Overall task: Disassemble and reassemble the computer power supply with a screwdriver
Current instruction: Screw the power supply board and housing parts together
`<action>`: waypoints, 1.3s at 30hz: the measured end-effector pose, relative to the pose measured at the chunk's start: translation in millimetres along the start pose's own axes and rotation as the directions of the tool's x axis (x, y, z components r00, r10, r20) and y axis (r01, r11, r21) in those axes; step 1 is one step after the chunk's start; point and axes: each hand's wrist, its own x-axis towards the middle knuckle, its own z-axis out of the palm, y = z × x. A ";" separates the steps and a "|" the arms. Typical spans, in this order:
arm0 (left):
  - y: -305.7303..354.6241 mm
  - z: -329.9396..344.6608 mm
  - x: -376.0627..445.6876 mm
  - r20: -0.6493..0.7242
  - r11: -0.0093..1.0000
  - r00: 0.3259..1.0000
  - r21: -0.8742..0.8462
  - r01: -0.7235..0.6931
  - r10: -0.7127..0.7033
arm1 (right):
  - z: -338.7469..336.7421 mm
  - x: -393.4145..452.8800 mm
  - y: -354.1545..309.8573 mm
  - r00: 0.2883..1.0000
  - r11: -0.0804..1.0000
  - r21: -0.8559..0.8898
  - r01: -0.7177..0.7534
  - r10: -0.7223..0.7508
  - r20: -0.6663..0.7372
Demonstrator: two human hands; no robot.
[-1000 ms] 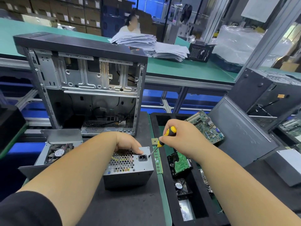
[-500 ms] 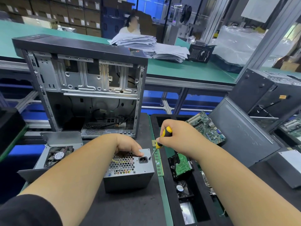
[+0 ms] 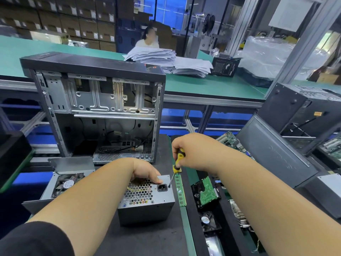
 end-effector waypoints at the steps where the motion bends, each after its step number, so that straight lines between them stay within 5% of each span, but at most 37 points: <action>1: 0.1 0.1 -0.1 0.008 1.000 1.000 -0.008 -0.003 0.003 | 0.3 1.2 -0.8 1.000 0.999 -0.037 -0.010 0.009 -0.011; 13: -2.1 -2.4 0.5 0.022 1.000 1.000 -0.009 0.004 -0.004 | 12.1 10.1 -4.5 0.973 0.902 -0.369 -0.225 0.185 -0.142; 21: -0.9 -2.9 1.8 0.055 1.000 0.998 -0.016 0.016 -0.015 | 0.6 -5.5 3.5 1.000 1.000 0.014 0.015 -0.015 0.013; 30: 0.1 -5.2 3.6 0.043 0.999 0.998 0.015 0.050 -0.050 | 7.3 3.7 -9.1 0.986 0.901 -0.414 -0.128 0.071 -0.150; 34: -3.3 -6.0 5.8 0.049 0.998 0.998 -0.034 0.051 -0.049 | 16.7 1.9 -8.9 0.969 0.951 -0.284 -0.120 0.051 -0.241; 39: -4.4 -5.7 6.8 0.052 0.995 0.997 -0.082 0.057 -0.053 | 13.3 -1.5 -7.0 0.981 0.998 -0.067 0.008 -0.021 -0.192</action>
